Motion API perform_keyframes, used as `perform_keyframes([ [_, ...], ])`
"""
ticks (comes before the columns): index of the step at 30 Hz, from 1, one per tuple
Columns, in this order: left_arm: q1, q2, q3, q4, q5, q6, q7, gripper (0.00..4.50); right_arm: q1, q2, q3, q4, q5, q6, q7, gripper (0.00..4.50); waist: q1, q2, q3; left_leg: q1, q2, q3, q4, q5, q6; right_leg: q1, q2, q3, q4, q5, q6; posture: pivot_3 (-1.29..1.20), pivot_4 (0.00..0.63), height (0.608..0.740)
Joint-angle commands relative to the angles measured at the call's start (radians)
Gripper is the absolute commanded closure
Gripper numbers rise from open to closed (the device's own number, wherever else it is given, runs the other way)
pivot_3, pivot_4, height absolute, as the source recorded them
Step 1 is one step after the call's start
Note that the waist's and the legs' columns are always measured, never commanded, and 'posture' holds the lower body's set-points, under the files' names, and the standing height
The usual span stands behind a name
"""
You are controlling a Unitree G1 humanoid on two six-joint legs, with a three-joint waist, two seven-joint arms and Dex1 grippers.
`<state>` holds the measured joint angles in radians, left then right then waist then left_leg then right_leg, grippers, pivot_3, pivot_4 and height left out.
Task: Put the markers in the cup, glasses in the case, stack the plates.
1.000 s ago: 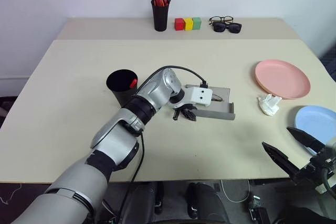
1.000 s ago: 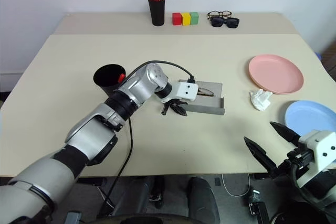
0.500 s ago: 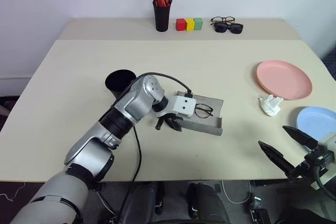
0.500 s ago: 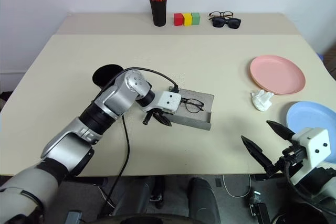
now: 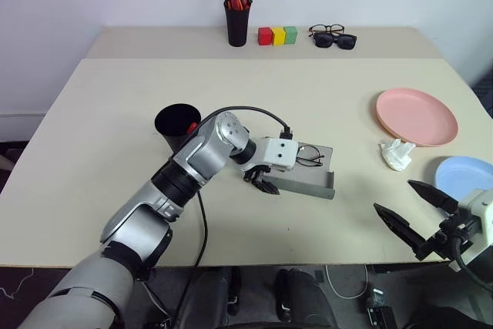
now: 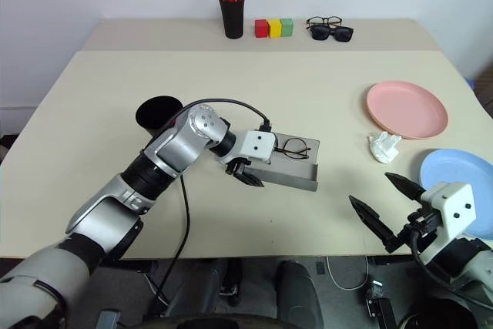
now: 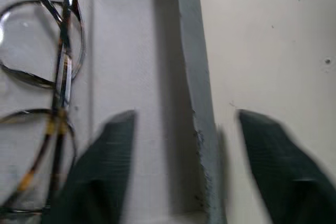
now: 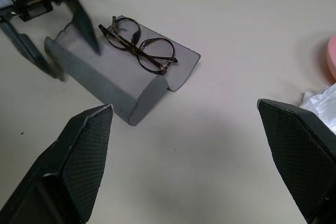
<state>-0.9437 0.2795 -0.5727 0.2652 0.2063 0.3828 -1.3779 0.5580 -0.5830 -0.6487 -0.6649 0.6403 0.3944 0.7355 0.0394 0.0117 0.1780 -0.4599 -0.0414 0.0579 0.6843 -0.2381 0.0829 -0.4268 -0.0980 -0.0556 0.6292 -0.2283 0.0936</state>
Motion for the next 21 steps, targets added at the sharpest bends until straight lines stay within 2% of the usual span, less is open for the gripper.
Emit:
perform_keyframes([
  [1,-0.039,-0.002,0.022,-0.036,-0.028,0.009,0.003,0.22,-0.001,-0.011,-0.006,-0.011,-0.002,-0.015,0.005,0.00,0.000,0.000,0.000,0.000,0.000,0.000,0.000,0.000,0.000,0.000,0.000,0.000,0.000,0.000,0.000,0.00,0.150,0.740],
  [8,-0.200,-0.057,0.111,0.071,-0.088,0.005,0.072,0.22,-0.027,-0.019,0.009,-0.010,-0.005,-0.005,-0.002,0.00,0.001,0.000,0.000,0.000,0.000,0.000,0.000,0.000,0.000,0.000,0.000,0.000,0.000,0.000,0.000,0.00,0.150,0.740],
  [15,-0.428,-0.154,0.256,0.455,-0.084,-0.183,0.412,0.22,-0.196,-0.113,0.172,0.061,-0.079,0.023,0.007,0.00,-0.003,-0.002,0.001,0.000,0.000,0.001,0.000,0.000,0.001,0.000,0.001,0.000,0.000,0.000,0.001,0.00,0.150,0.740],
  [18,-0.427,-0.150,0.349,0.437,-0.159,-0.204,0.440,0.22,-0.322,-0.163,0.248,0.138,-0.085,0.032,0.046,0.00,-0.003,-0.003,0.002,0.000,0.000,0.001,0.000,0.001,0.001,0.000,0.001,-0.001,0.001,0.002,0.004,0.00,0.150,0.740],
  [21,-0.371,-0.077,0.387,0.292,-0.219,-0.134,0.363,0.22,-0.441,-0.219,0.334,0.219,-0.117,0.039,0.097,0.00,-0.001,-0.003,0.002,-0.001,0.000,0.001,0.000,0.001,0.001,-0.001,0.001,-0.001,0.001,0.002,0.005,0.00,0.150,0.740],
])
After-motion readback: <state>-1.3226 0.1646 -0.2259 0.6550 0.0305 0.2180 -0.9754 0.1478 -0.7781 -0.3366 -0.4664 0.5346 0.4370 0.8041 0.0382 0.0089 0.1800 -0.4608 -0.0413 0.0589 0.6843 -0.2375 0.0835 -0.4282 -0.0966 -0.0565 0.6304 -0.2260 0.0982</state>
